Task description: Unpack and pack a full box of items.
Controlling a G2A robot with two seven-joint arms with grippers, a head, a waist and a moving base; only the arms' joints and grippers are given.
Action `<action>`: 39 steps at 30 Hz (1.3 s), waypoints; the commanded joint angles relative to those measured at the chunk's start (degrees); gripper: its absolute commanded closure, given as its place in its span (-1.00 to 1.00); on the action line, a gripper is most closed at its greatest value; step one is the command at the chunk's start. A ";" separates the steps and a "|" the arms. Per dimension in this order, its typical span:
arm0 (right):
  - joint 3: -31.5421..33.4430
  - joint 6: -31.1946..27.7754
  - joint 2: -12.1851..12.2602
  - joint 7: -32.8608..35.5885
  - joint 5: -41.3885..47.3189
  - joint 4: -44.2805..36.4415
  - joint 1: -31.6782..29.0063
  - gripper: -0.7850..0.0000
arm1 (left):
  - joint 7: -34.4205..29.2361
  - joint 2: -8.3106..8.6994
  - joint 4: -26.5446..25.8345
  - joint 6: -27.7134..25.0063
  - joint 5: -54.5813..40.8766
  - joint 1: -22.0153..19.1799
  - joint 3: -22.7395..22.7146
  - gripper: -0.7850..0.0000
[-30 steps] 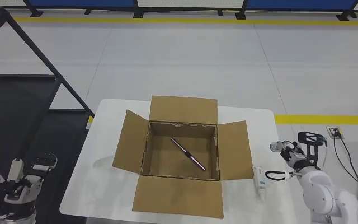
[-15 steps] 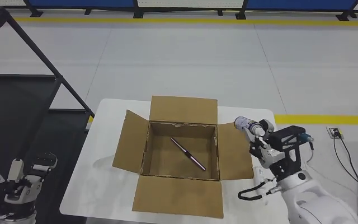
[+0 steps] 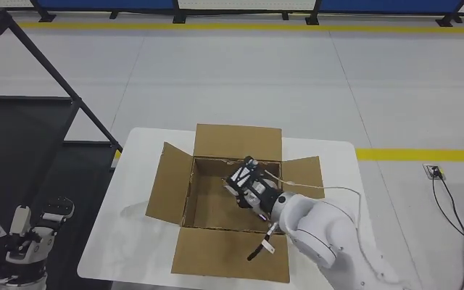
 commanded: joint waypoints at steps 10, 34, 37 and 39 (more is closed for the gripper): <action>-11.75 0.95 -4.70 -0.57 5.30 22.25 11.08 1.00 | 0.00 0.00 0.00 0.00 0.00 0.00 0.00 -1.00; -18.69 -0.04 -11.83 -1.11 7.96 43.51 20.34 -0.76 | 0.00 0.00 0.00 0.00 0.00 0.00 0.00 -1.00; -17.22 -0.17 -11.22 -0.48 6.83 41.04 19.18 -0.80 | 0.00 0.00 0.00 0.00 0.00 0.00 0.00 -1.00; -15.89 -0.49 -10.57 0.06 5.89 38.48 17.90 -0.78 | 0.00 0.00 0.00 0.00 0.00 0.00 0.00 -1.00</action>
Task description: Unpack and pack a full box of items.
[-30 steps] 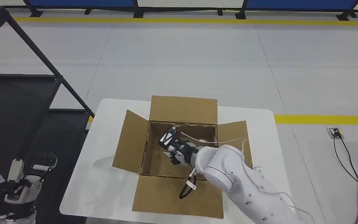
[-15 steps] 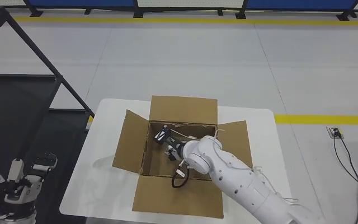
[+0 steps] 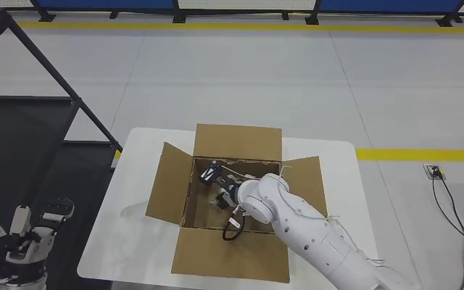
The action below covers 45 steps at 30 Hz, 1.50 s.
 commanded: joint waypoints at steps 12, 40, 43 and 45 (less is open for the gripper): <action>14.27 -1.23 6.31 5.25 -10.45 -28.43 -16.88 -0.89 | 0.00 0.00 0.00 0.00 0.00 0.00 0.00 -1.00; 64.88 -3.37 13.41 7.31 -1.30 -39.96 -52.03 -1.00 | 0.00 0.00 0.00 0.00 0.00 0.00 0.00 -1.00; 62.26 -5.02 13.68 9.22 -3.01 -35.16 -50.07 -1.00 | 0.00 0.00 0.00 0.00 0.00 0.00 0.00 -1.00; 60.46 -5.17 13.75 9.71 -3.93 -32.42 -48.81 -0.97 | 0.00 0.00 0.00 0.00 0.00 0.00 0.00 -1.00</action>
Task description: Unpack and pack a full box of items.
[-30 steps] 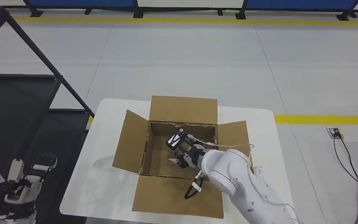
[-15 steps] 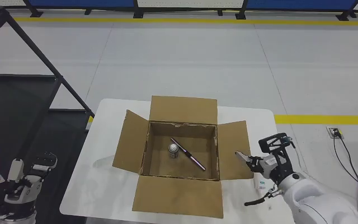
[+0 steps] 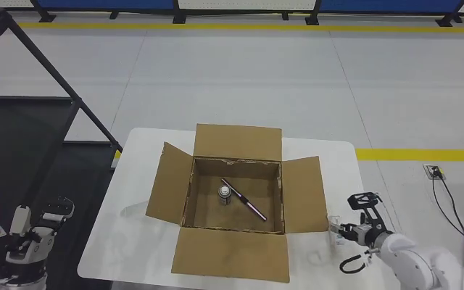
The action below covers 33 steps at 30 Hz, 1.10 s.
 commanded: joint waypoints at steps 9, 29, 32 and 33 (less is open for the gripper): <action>-5.49 2.06 0.26 1.73 -3.08 8.72 4.07 -0.33 | 0.00 0.00 0.00 0.00 0.00 0.00 0.00 -1.00; 1.57 14.27 0.72 -13.62 -0.88 -10.58 -2.84 1.00 | 0.00 0.00 0.00 0.00 0.00 0.00 0.00 -1.00; 2.58 16.10 0.61 -16.68 -1.36 -20.49 -6.02 1.00 | 0.00 0.00 0.00 0.00 0.00 0.00 0.00 -1.00; 2.33 16.82 0.57 -17.33 -2.07 -23.37 -6.33 1.00 | 0.00 0.00 0.00 0.00 0.00 0.00 0.00 -1.00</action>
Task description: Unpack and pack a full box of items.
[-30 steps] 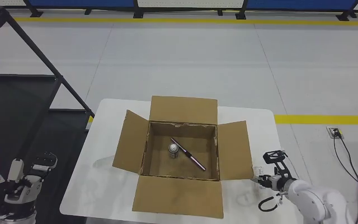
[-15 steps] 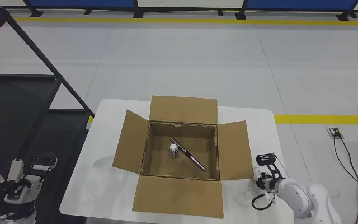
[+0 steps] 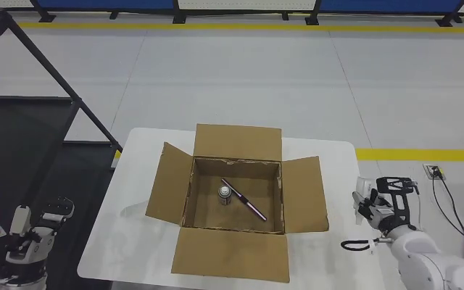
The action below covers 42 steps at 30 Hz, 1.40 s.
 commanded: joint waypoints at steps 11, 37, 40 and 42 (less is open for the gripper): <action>-23.10 -9.87 -0.23 7.57 -3.54 -4.72 18.04 1.00 | 0.00 0.00 0.00 0.00 0.00 0.00 0.00 -1.00; -60.83 -11.27 -11.88 12.76 7.48 62.70 59.12 1.00 | 0.00 0.00 0.00 0.00 0.00 0.00 0.00 -1.00; -61.49 -12.01 -12.63 12.02 8.08 66.25 59.92 0.58 | 0.00 0.00 0.00 0.00 0.00 0.00 0.00 -1.00; -61.70 -12.46 -13.01 11.42 8.27 68.21 60.42 0.35 | 0.00 0.00 0.00 0.00 0.00 0.00 0.00 -1.00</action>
